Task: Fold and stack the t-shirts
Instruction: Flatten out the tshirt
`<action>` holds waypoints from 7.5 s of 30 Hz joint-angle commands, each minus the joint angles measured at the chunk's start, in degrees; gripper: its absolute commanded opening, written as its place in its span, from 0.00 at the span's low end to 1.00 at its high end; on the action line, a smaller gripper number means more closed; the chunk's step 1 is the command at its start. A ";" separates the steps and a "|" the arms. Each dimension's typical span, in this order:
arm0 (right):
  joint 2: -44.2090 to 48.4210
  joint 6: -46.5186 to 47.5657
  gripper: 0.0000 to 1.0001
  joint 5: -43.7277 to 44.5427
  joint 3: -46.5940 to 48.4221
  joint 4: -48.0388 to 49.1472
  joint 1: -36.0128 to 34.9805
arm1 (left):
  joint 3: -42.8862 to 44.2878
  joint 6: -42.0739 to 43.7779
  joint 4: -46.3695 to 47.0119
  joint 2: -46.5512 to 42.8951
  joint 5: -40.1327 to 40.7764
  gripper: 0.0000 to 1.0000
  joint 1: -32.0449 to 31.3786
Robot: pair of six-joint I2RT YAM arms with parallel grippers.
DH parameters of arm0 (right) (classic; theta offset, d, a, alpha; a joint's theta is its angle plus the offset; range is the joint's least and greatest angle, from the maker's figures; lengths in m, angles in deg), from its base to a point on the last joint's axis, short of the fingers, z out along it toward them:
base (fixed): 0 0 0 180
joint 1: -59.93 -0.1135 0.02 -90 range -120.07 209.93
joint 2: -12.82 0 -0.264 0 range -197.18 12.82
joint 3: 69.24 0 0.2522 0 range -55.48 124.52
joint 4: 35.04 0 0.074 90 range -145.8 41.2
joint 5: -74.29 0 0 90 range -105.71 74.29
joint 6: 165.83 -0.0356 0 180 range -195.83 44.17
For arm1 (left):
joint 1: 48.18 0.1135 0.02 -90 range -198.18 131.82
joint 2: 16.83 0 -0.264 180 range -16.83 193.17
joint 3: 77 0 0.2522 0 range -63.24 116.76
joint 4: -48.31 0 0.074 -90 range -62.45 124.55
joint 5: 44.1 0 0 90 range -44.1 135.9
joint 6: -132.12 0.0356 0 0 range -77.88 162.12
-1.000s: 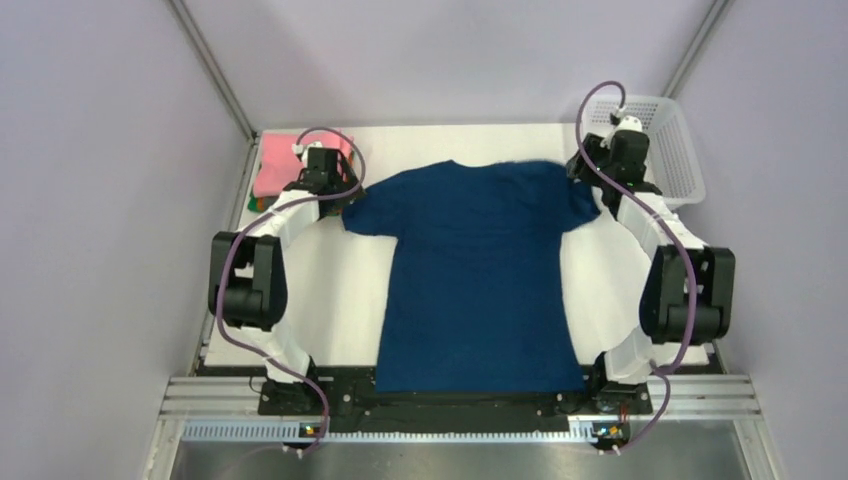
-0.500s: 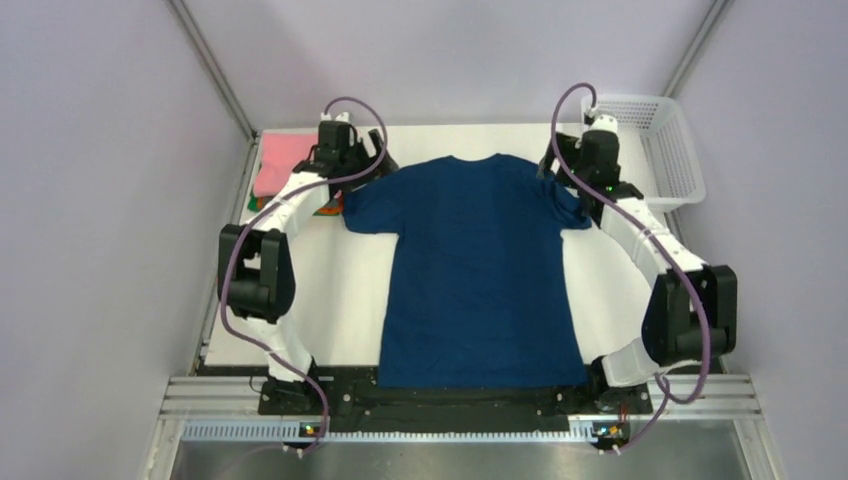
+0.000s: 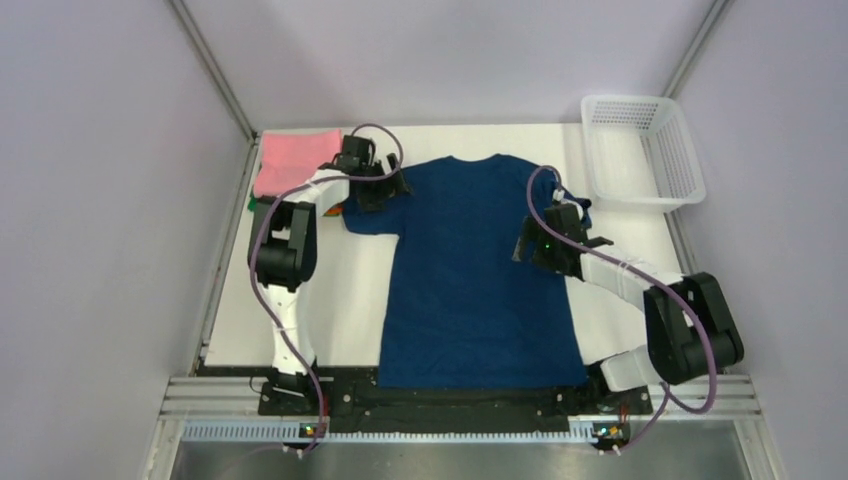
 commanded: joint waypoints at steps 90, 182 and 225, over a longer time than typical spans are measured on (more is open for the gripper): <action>-11.58 8.56 0.99 -2.09 5.02 7.22 3.12 | 24.22 10.73 -20.93 6.79 7.50 0.99 -13.92; -14.49 13.00 0.99 2.95 20.54 1.90 4.67 | 16.01 9.98 5.37 -0.09 5.40 0.99 -7.82; 6.97 4.94 0.99 5.89 3.96 -0.10 8.20 | -0.11 4.23 0.11 -11.68 9.70 0.99 -9.40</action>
